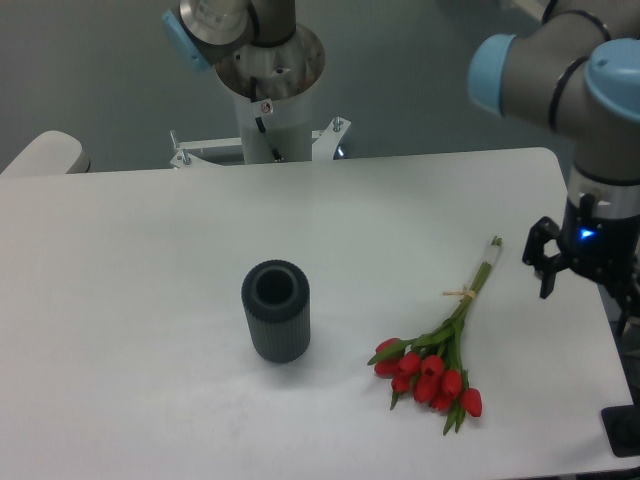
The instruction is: Place the flowers on the table
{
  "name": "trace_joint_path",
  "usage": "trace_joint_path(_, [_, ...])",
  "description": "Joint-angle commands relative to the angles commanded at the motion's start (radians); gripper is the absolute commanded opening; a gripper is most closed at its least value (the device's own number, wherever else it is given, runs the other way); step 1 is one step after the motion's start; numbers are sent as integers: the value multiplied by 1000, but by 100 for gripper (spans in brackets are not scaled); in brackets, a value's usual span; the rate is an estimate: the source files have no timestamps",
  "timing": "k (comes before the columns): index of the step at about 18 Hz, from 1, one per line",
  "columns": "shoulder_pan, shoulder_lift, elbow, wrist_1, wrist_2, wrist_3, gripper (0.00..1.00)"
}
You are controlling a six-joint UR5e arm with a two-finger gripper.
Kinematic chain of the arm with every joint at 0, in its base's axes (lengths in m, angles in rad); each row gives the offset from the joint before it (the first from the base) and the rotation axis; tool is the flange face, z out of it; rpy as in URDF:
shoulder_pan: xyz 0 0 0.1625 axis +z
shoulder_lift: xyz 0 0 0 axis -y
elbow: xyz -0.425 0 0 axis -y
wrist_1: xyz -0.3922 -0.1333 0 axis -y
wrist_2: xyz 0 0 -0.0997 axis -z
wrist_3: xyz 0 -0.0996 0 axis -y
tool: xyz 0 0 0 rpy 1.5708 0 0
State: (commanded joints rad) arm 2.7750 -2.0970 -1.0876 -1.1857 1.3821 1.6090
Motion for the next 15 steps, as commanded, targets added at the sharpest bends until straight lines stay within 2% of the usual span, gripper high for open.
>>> trace_joint_path(15, [-6, 9, -23, 3, 6, 3, 100])
